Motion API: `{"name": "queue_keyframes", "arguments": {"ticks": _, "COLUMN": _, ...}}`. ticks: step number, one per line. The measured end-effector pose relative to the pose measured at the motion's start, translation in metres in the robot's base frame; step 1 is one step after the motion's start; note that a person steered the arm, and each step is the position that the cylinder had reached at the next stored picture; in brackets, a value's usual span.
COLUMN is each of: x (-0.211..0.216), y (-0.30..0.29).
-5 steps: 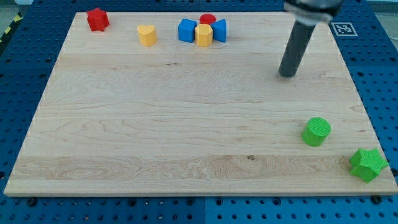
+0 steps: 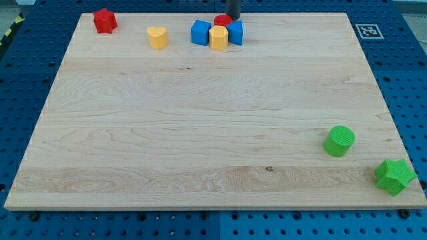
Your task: Move the blue cube to the center
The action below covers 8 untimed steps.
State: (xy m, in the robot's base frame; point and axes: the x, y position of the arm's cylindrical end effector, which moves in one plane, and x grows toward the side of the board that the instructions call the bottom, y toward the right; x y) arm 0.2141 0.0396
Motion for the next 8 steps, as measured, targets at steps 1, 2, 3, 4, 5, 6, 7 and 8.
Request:
{"name": "queue_keyframes", "arguments": {"ticks": 1, "x": 0.041, "y": -0.004}}
{"name": "queue_keyframes", "arguments": {"ticks": 2, "x": 0.042, "y": -0.004}}
{"name": "queue_keyframes", "arguments": {"ticks": 3, "x": 0.048, "y": 0.002}}
{"name": "queue_keyframes", "arguments": {"ticks": 4, "x": 0.068, "y": 0.002}}
{"name": "queue_keyframes", "arguments": {"ticks": 5, "x": 0.082, "y": 0.013}}
{"name": "queue_keyframes", "arguments": {"ticks": 6, "x": 0.092, "y": 0.040}}
{"name": "queue_keyframes", "arguments": {"ticks": 7, "x": 0.104, "y": 0.048}}
{"name": "queue_keyframes", "arguments": {"ticks": 8, "x": 0.104, "y": 0.048}}
